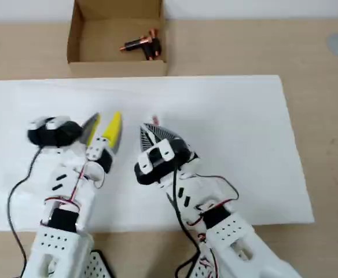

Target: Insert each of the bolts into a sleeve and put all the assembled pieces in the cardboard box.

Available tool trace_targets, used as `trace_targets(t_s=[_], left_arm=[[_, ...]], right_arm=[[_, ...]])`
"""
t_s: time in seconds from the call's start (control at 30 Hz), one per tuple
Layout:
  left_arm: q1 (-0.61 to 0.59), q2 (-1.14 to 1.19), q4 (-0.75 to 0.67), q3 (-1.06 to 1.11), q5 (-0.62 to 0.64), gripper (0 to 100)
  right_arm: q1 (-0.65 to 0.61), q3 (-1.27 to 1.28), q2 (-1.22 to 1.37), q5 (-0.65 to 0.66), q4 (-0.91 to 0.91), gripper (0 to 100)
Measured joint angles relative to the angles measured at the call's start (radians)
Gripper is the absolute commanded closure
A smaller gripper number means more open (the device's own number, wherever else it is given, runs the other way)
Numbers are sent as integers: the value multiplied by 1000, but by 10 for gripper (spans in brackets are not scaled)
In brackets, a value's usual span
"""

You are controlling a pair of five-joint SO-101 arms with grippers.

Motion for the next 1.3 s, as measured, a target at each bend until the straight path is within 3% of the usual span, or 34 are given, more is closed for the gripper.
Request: trace_targets(t_s=[0.13,0.3,0.5,0.83,1.03,1.3], left_arm=[[-57,0,25,-12,0,818],[-118,0,157,-89,3,818],[-204,0,301,-170,103,818],[-264,0,598,-250,301,821],[-388,0,615,-255,345,819],[-468,0,684,-255,348,821]], right_arm=[[18,-60,0,0,87,988],[26,-101,0,0,158,988],[43,-157,0,0,193,988],[43,-477,2,-8,707,968],[60,-615,118,35,988,844],[81,-990,500,40,1255,842]])
